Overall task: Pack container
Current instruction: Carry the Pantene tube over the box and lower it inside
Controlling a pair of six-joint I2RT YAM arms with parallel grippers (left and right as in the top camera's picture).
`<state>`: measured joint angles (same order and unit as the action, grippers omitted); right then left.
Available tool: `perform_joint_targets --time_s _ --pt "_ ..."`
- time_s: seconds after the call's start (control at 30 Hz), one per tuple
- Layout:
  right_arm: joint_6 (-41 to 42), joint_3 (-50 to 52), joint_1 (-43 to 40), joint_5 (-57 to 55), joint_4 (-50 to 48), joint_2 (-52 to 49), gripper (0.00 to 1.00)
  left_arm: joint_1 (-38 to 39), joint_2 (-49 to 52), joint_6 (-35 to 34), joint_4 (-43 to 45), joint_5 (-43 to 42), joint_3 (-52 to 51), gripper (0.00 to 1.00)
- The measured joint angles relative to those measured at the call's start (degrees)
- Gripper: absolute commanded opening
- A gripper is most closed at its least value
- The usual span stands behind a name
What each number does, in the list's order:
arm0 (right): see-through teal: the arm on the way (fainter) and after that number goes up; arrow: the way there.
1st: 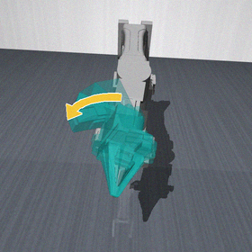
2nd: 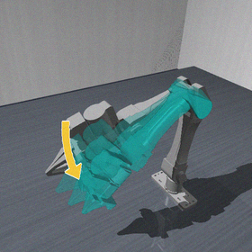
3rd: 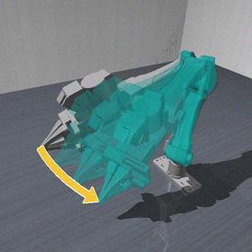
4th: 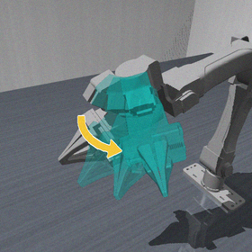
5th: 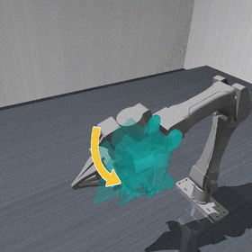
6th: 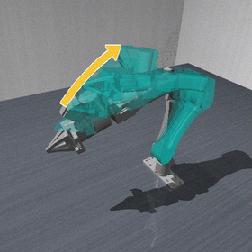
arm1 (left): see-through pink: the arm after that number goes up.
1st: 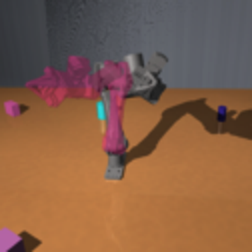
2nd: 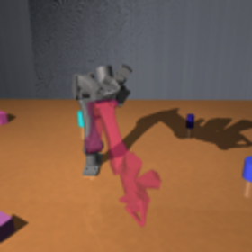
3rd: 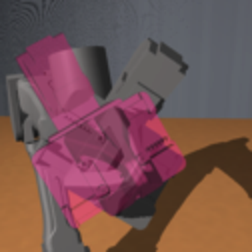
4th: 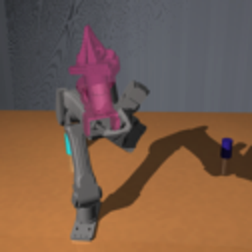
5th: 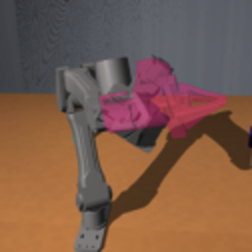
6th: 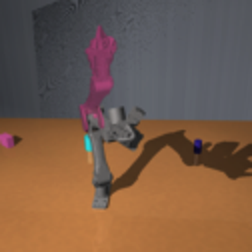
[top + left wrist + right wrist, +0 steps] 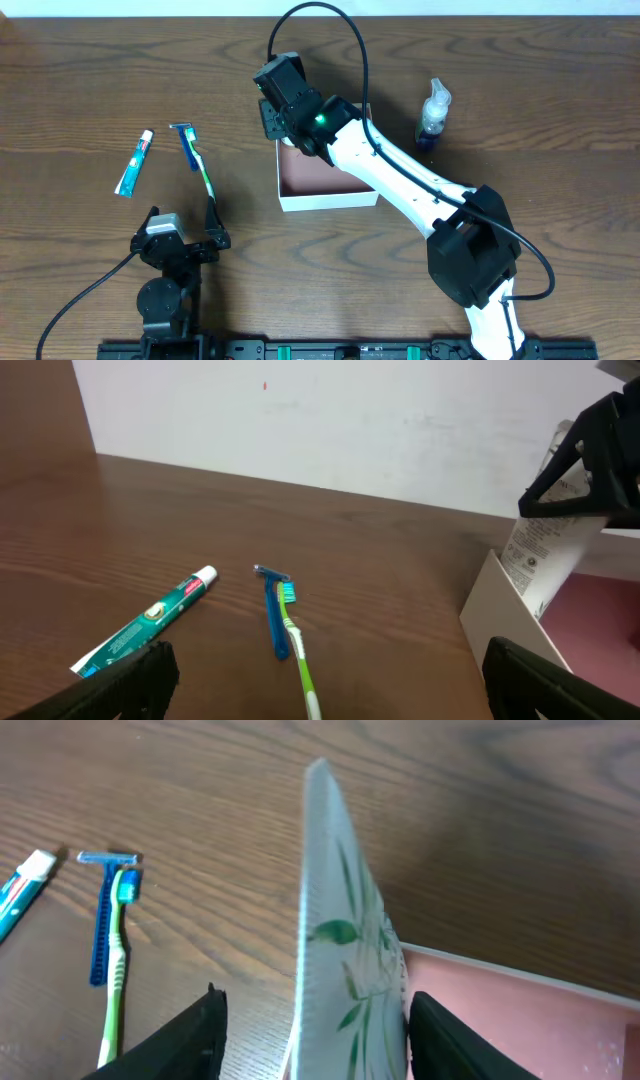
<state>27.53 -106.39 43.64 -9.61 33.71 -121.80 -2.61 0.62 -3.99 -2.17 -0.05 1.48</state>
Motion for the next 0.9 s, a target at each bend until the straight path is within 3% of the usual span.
perform_joint_targets --time_s 0.33,0.7,0.9 --pt "6.56 -0.02 0.0 -3.91 1.9 0.02 0.48 0.0 0.0 -0.02 0.0 0.0 0.0 0.98" --pt "14.01 -0.02 0.22 -5.62 2.47 0.02 0.29 0.0 0.0 0.0 0.0 0.0 0.0 0.98" --pt "15.8 -0.02 0.33 -6.12 2.67 0.02 0.29 0.0 0.0 0.0 0.0 0.0 0.0 0.98"
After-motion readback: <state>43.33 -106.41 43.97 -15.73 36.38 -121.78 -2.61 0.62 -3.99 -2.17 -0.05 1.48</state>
